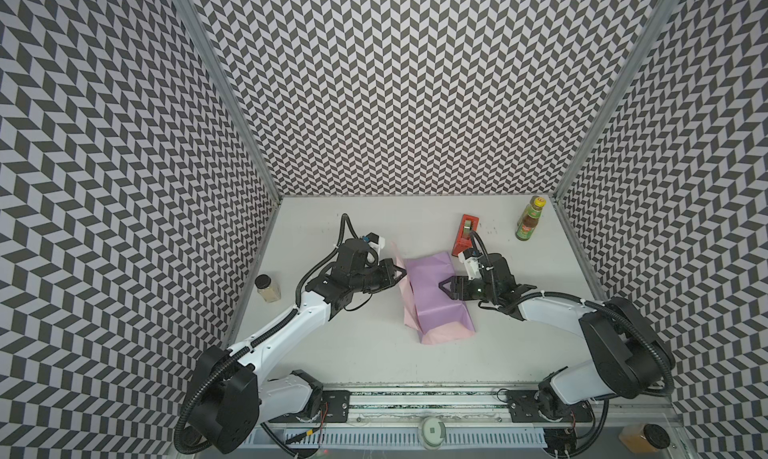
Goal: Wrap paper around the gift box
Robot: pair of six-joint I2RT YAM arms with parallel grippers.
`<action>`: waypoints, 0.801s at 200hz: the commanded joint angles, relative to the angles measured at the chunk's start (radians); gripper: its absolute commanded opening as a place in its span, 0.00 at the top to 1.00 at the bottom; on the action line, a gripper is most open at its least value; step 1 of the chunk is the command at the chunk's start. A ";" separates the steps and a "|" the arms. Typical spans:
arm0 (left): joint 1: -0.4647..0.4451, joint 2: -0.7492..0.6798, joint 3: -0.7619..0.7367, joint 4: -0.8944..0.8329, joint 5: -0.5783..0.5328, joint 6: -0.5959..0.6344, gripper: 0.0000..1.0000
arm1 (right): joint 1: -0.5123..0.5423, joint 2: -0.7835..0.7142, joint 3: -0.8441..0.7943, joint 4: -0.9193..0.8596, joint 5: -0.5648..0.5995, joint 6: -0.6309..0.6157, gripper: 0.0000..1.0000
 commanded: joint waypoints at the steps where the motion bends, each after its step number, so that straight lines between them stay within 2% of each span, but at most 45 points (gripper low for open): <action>1: -0.020 0.015 0.068 0.046 0.032 0.017 1.00 | 0.010 0.048 -0.042 -0.155 0.069 -0.026 0.28; 85: -0.089 0.119 0.124 0.086 0.018 0.010 1.00 | 0.020 0.045 -0.029 -0.165 0.070 -0.025 0.29; 160: -0.133 0.188 0.167 0.122 -0.037 0.010 1.00 | 0.025 0.043 -0.035 -0.161 0.068 -0.023 0.29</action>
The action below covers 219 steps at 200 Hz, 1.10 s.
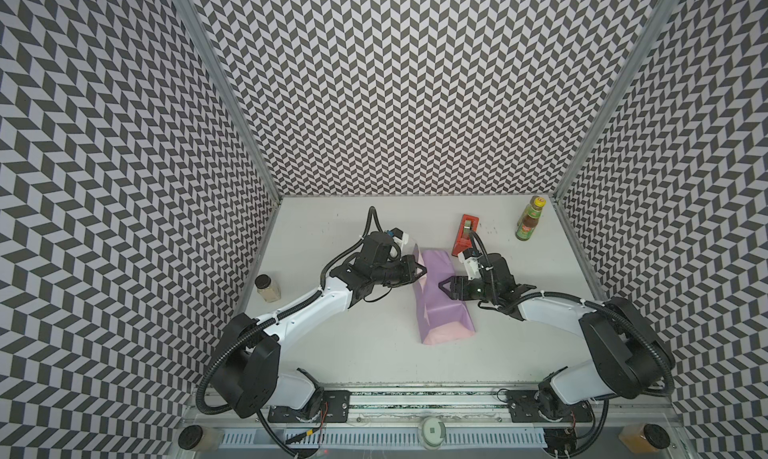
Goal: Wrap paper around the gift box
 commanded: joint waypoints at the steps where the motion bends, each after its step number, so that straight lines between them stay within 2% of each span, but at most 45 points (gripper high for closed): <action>1: -0.020 0.005 0.039 0.070 -0.031 0.004 1.00 | 0.019 0.043 -0.038 -0.157 0.060 -0.023 0.29; 41: -0.032 -0.025 0.040 0.084 -0.125 0.004 1.00 | 0.019 0.048 -0.038 -0.153 0.058 -0.021 0.29; 73: -0.041 -0.097 -0.037 0.129 -0.182 -0.003 1.00 | 0.020 0.051 -0.038 -0.149 0.057 -0.018 0.29; 95: -0.044 -0.130 -0.079 0.158 -0.178 0.018 1.00 | 0.020 0.057 -0.037 -0.148 0.055 -0.015 0.29; 125: -0.043 -0.128 -0.080 0.085 -0.174 0.062 1.00 | 0.021 0.055 -0.038 -0.151 0.058 -0.017 0.29; 170: -0.039 -0.191 -0.136 0.034 -0.231 0.084 1.00 | 0.020 0.054 -0.036 -0.156 0.063 -0.014 0.29; 219: -0.005 -0.271 -0.225 0.034 -0.242 0.066 1.00 | 0.022 0.055 -0.035 -0.156 0.066 -0.014 0.29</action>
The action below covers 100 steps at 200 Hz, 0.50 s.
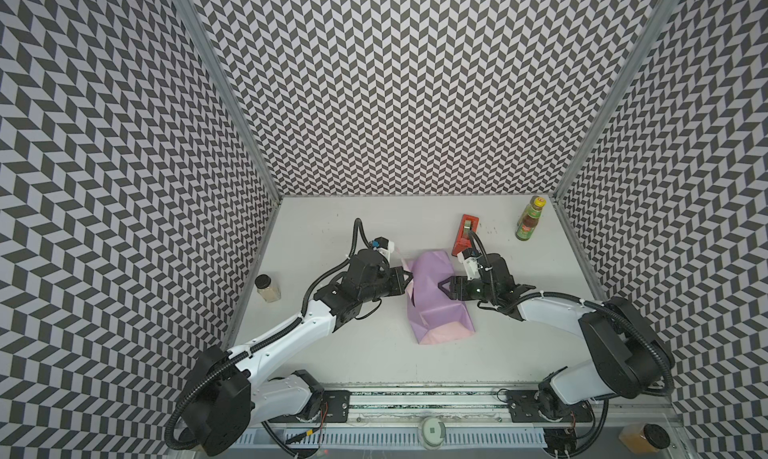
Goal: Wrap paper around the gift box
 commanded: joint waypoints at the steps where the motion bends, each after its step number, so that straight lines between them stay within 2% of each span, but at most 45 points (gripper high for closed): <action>1: 0.012 -0.031 -0.021 0.009 -0.019 0.007 1.00 | 0.015 0.053 -0.035 -0.162 0.060 -0.016 0.29; 35: 0.010 -0.015 -0.003 0.055 0.037 0.028 1.00 | 0.020 0.057 -0.029 -0.168 0.060 -0.017 0.29; 100: -0.030 0.061 0.107 0.040 0.072 0.076 1.00 | 0.023 0.059 -0.020 -0.177 0.066 -0.020 0.29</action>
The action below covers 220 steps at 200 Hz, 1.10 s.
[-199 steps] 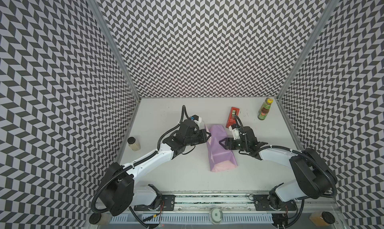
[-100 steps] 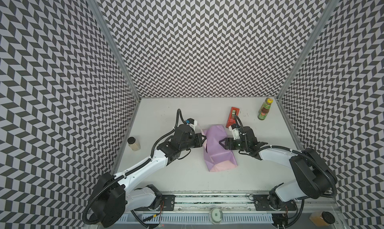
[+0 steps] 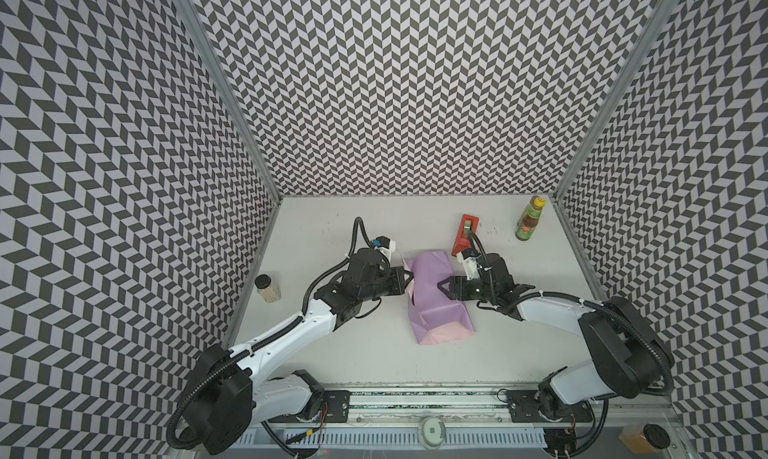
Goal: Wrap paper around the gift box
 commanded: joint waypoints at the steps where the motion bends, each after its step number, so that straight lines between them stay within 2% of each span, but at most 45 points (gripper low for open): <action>1: -0.024 0.022 0.072 0.035 0.031 0.035 1.00 | 0.015 0.055 -0.026 -0.173 0.062 -0.019 0.29; 91: -0.062 0.228 0.191 0.054 0.089 0.022 1.00 | 0.020 0.042 -0.024 -0.178 0.063 -0.019 0.29; 220: -0.077 0.396 0.217 0.121 0.116 0.006 0.99 | 0.019 0.021 -0.023 -0.165 0.037 -0.014 0.28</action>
